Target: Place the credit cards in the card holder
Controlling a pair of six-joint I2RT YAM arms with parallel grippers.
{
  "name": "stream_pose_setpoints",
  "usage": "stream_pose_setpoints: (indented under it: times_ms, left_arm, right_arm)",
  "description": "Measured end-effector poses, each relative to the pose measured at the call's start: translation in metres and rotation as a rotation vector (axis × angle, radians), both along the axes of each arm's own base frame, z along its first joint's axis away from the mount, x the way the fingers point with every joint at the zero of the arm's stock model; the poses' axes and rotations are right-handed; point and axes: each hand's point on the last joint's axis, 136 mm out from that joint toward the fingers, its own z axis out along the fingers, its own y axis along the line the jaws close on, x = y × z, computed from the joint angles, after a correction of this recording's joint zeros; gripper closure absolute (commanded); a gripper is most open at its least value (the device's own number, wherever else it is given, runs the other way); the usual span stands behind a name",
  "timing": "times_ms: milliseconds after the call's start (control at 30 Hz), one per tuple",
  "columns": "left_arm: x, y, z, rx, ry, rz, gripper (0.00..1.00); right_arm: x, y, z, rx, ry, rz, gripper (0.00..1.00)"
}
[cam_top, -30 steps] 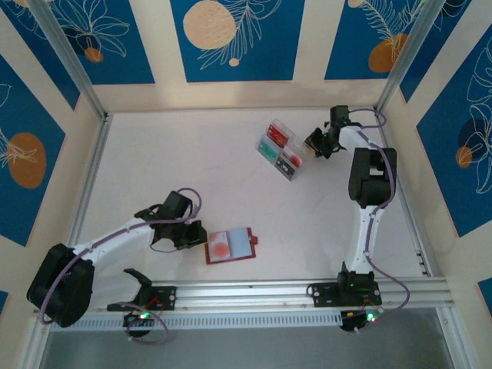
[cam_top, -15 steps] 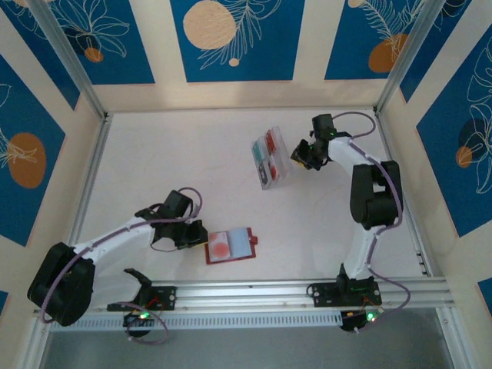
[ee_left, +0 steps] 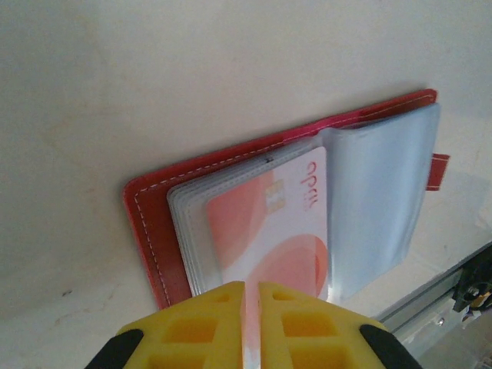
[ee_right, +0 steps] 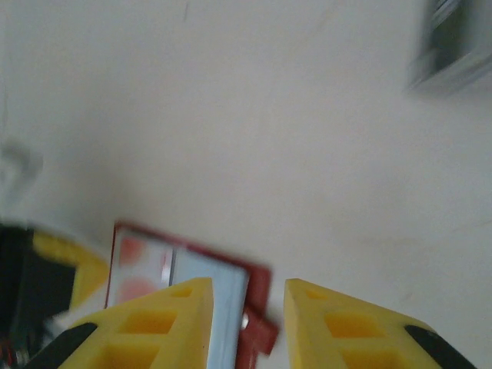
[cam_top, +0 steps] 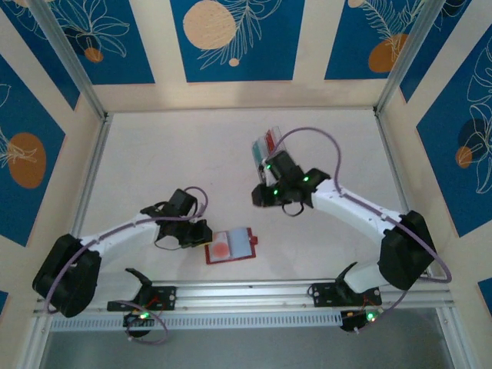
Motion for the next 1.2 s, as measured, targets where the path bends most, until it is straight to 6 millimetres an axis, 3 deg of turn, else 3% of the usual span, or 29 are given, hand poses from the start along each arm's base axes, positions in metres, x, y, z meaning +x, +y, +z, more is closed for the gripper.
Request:
stream_pose_setpoints:
  times_ms: [133, 267, 533, 800, 1100, 1200]
  left_arm:
    - [0.0, -0.002, -0.006, 0.008, 0.011, -0.008, 0.89]
    - [0.0, -0.002, -0.011, 0.014, 0.019, -0.008, 0.89]
    - [-0.003, -0.001, -0.018, 0.01, 0.017, -0.005, 0.89]
    - [0.0, -0.002, -0.018, 0.0, 0.004, -0.005, 0.89]
    - [0.0, -0.003, -0.018, -0.007, 0.001, -0.002, 0.89]
    - [0.0, -0.003, -0.018, -0.009, 0.0, 0.0, 0.89]
  right_arm:
    - [-0.047, 0.031, -0.031, -0.034, 0.071, 0.154, 0.69]
    - [-0.062, 0.045, -0.049, -0.063, 0.093, 0.217, 0.69]
    - [-0.067, 0.047, -0.09, -0.182, 0.124, 0.263, 0.66]
    - [-0.055, 0.055, -0.099, -0.224, 0.094, 0.293, 0.65]
    - [-0.058, 0.055, -0.112, -0.316, 0.043, 0.315, 0.62]
    - [-0.058, 0.056, -0.113, -0.33, 0.039, 0.315, 0.65]
